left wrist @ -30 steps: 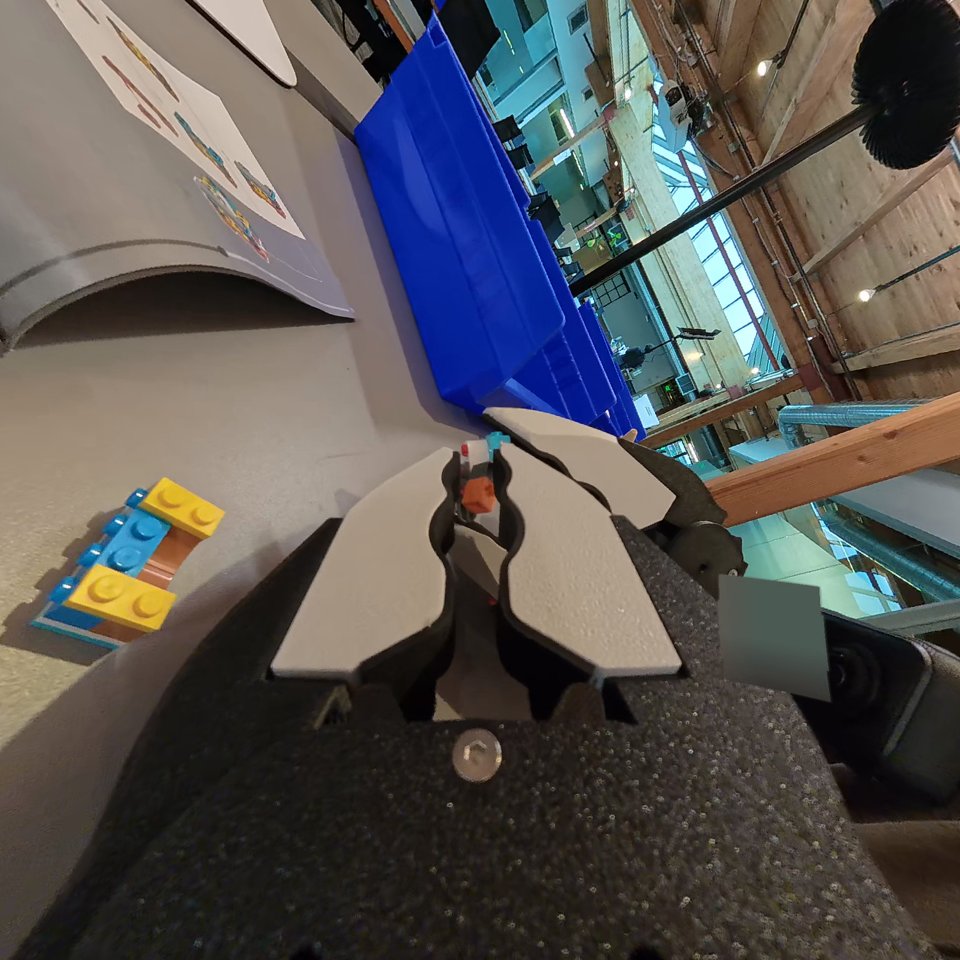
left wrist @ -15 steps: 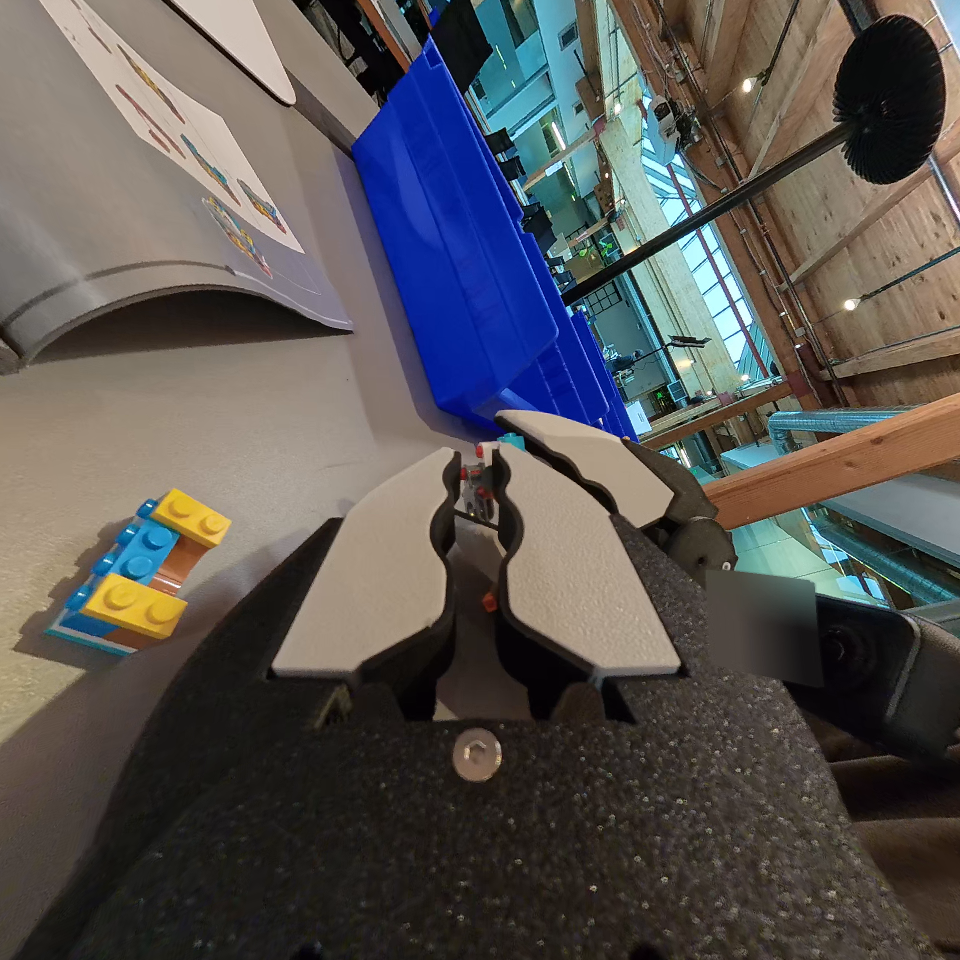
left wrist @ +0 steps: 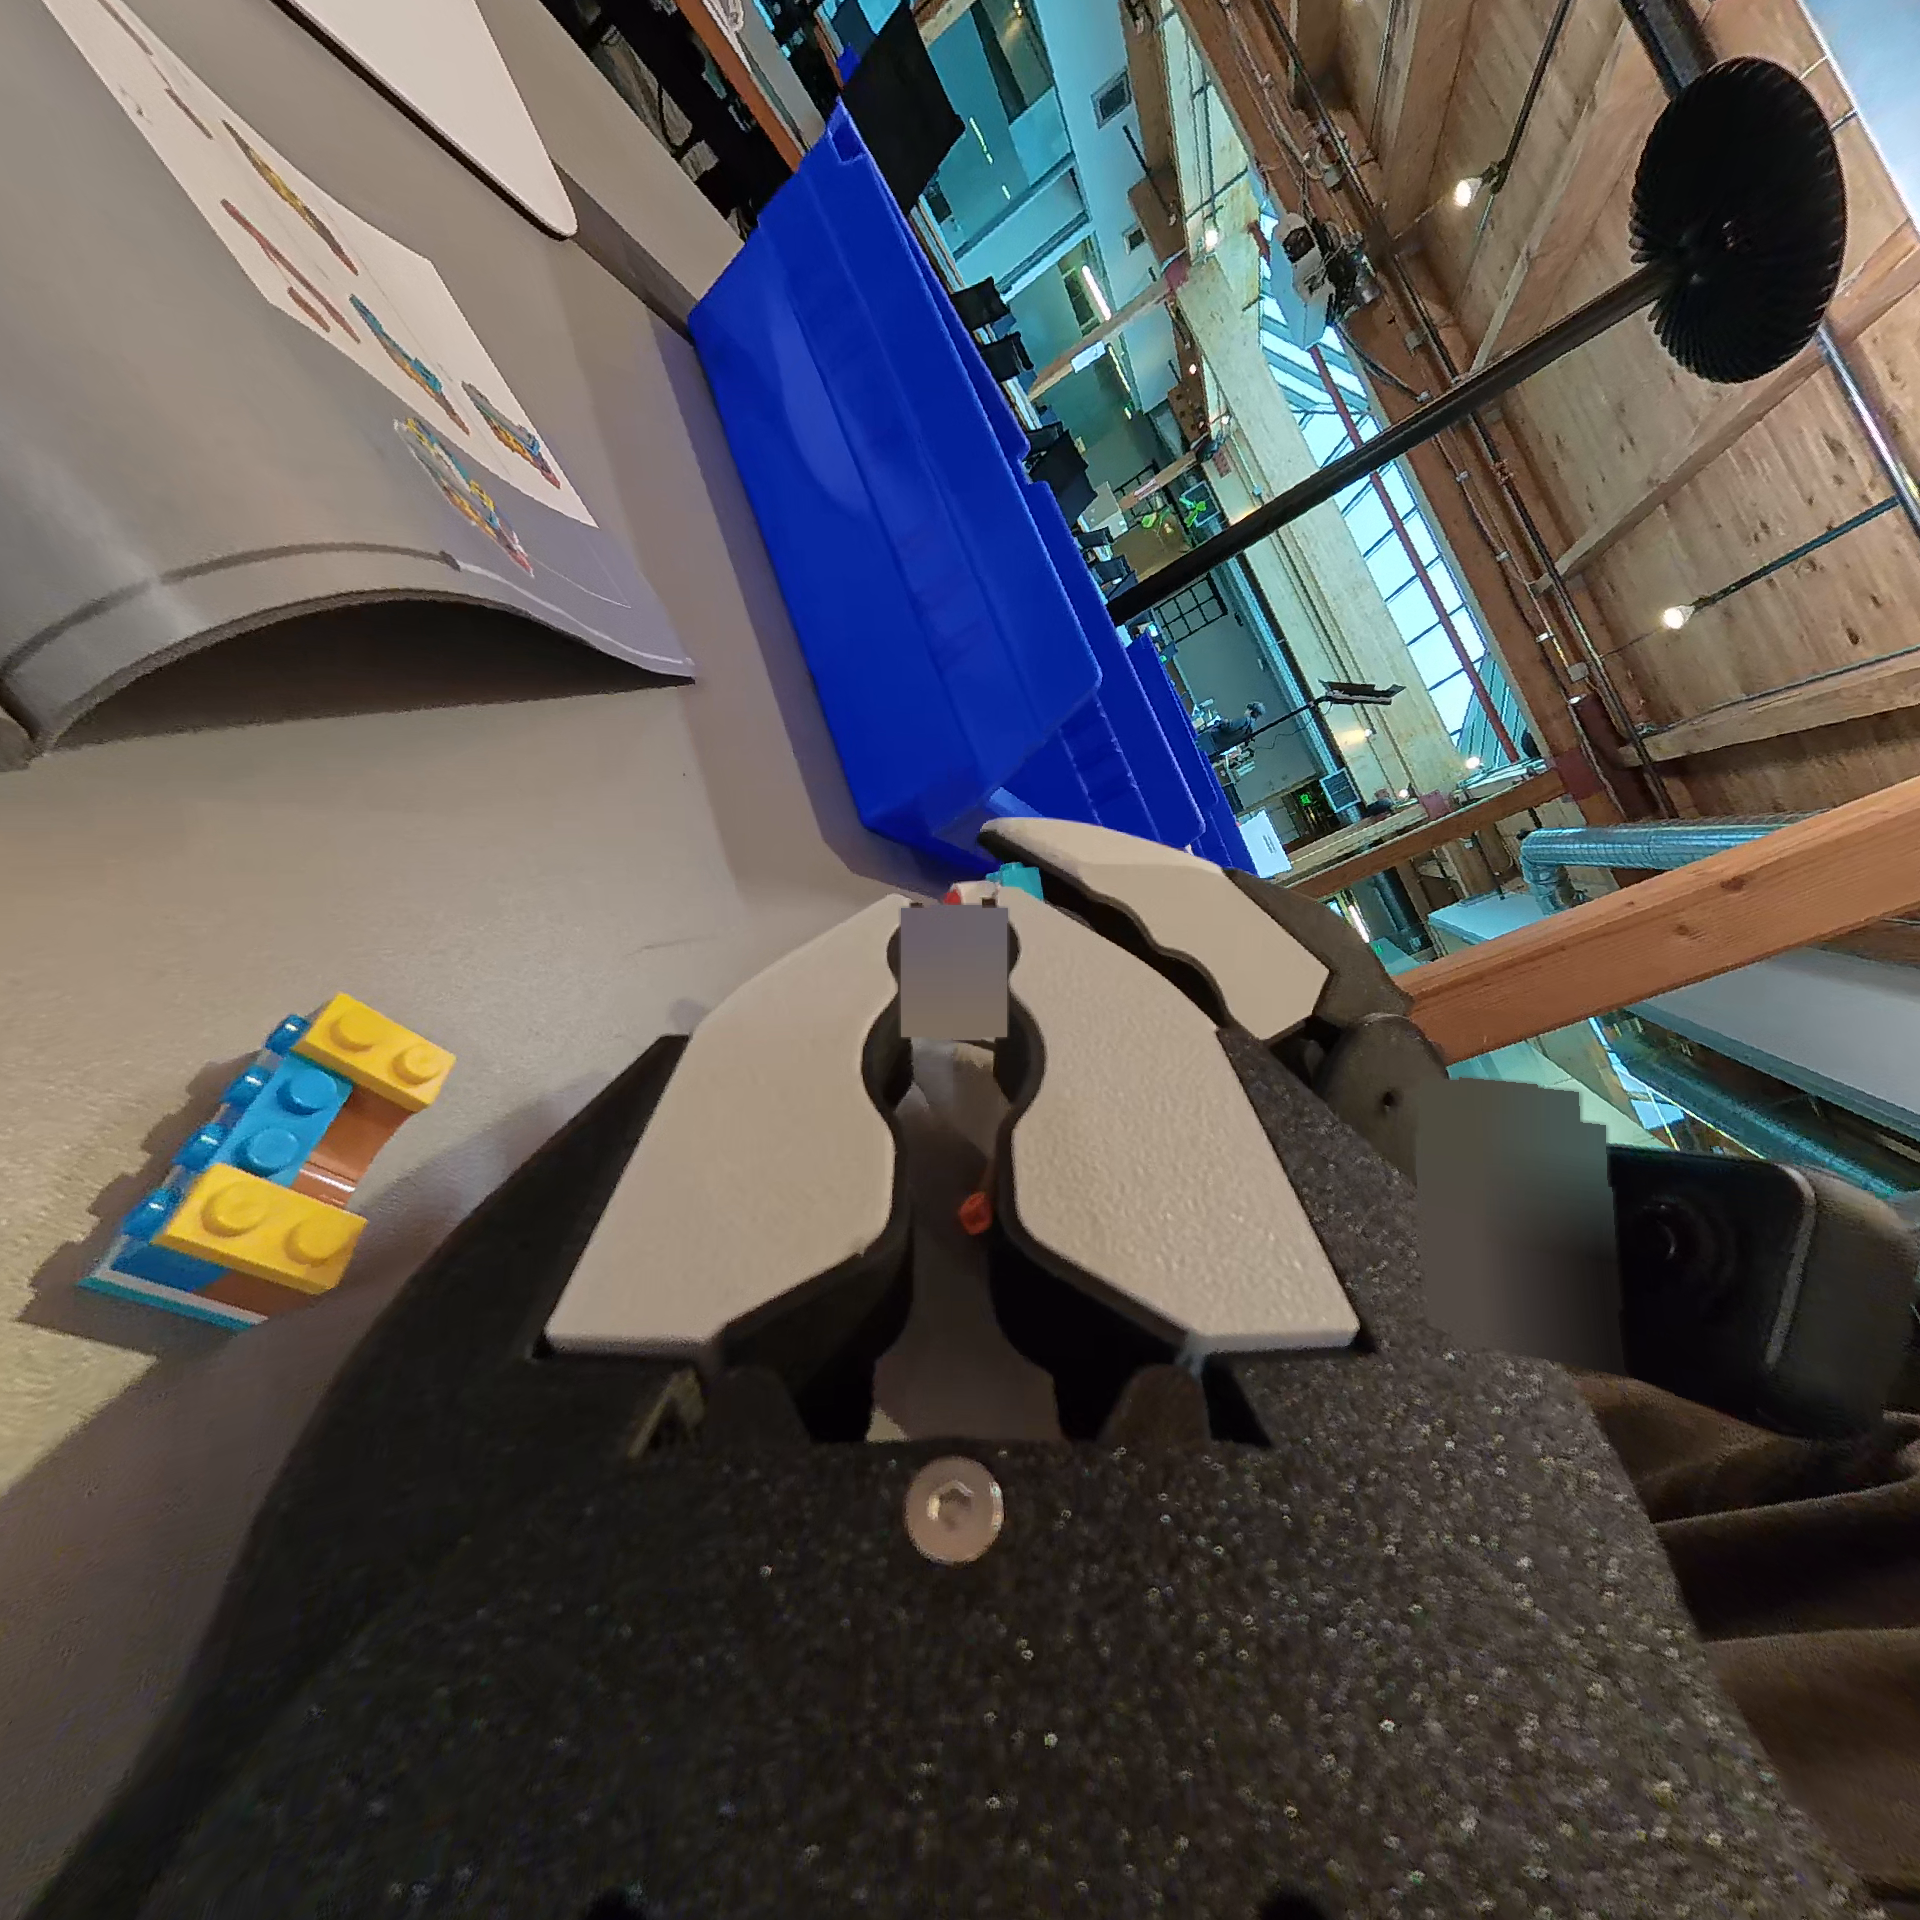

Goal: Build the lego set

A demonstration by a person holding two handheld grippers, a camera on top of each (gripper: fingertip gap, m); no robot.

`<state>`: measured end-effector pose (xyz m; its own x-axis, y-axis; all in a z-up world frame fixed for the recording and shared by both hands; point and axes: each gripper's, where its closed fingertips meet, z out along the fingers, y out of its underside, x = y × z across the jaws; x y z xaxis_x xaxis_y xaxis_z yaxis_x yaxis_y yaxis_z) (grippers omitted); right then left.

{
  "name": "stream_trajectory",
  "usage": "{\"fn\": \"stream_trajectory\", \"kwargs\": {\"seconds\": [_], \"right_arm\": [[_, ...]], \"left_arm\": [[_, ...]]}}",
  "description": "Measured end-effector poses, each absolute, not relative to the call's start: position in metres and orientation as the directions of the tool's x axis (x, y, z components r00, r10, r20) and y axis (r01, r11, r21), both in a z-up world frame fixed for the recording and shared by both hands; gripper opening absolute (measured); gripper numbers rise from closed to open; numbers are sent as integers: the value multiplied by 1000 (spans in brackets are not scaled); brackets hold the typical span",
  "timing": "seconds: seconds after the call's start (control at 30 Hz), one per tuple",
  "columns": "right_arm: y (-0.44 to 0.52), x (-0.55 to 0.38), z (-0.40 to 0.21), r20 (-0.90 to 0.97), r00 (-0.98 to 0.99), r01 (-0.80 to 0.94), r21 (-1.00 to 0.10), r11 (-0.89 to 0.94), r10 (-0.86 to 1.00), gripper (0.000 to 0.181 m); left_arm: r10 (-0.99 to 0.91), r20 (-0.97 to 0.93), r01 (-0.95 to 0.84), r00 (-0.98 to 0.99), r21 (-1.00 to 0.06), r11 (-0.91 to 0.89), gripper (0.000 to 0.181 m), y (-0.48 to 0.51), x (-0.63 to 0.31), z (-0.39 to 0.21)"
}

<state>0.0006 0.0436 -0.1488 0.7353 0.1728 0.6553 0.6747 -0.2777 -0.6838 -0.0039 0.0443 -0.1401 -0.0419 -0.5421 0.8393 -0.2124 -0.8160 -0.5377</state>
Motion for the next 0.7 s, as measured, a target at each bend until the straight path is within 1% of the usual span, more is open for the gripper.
{"fn": "stream_trajectory", "kwargs": {"seconds": [0.2, 0.43, 0.57, 0.7], "right_arm": [[43, 3, -153, 615, 764, 644, -708, -291, 194, 40], [40, 7, -162, 605, 761, 648, -687, -328, 235, 40], [34, 6, -176, 586, 745, 667, -656, -354, 318, 40], [28, 7, -186, 567, 732, 680, -634, -368, 377, 40]], "left_arm": [[-533, 845, -227, -42, -528, -818, 11, 44, -3, -143], [-537, 843, -287, -25, -521, -804, 11, 38, -2, -150], [-587, 810, -367, -6, -548, -752, 11, 33, -3, -159], [-653, 757, -417, -13, -598, -685, 11, 33, -4, -163]]}}
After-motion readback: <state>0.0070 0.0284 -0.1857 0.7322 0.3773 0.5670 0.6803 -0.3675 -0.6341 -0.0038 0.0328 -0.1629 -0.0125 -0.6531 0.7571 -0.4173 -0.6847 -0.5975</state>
